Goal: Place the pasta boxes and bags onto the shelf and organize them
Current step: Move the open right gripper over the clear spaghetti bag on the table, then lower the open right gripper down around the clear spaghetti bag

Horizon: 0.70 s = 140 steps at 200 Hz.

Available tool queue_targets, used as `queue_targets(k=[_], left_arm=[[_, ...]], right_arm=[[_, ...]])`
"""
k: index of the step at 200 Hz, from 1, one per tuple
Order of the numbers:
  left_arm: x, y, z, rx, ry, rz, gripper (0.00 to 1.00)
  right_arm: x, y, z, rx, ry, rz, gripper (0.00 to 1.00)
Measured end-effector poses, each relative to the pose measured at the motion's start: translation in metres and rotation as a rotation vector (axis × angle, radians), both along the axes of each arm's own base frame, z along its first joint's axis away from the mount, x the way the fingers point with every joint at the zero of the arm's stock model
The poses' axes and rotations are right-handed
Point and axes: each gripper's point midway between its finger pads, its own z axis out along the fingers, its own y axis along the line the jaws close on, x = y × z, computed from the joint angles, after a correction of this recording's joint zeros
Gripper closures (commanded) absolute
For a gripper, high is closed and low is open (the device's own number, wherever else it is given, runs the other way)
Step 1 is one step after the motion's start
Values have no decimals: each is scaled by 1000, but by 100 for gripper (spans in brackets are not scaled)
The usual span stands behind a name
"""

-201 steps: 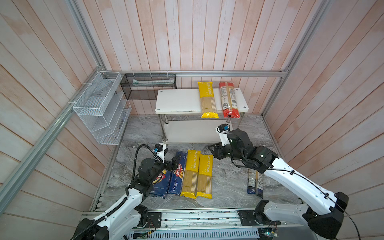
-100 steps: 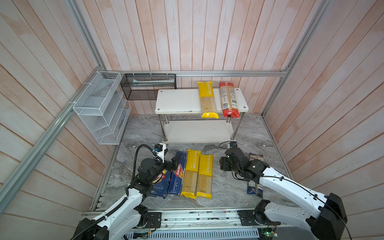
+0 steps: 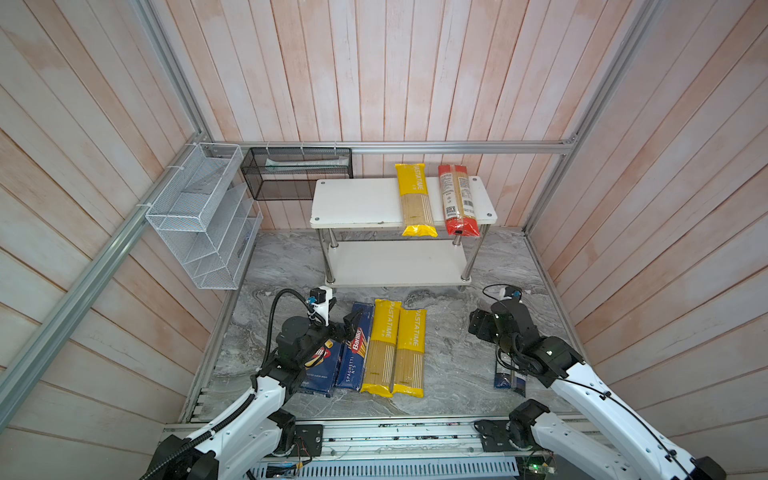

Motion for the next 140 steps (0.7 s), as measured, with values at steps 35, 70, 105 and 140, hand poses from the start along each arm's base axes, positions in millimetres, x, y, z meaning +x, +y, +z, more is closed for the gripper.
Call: queue_targets(k=[35, 70, 105, 140], left_arm=[[0, 1, 0, 0, -1, 3, 0], [-1, 0, -1, 0, 1, 0, 0], [-1, 0, -2, -2, 3, 0, 0], [0, -1, -9, 5, 25, -6, 0]], right_arm=[[-2, -16, -22, -1, 68, -65, 15], [5, -22, -31, -49, 111, -102, 10], [5, -32, -39, -77, 138, -162, 9], [5, -49, -39, -64, 107, -230, 9]])
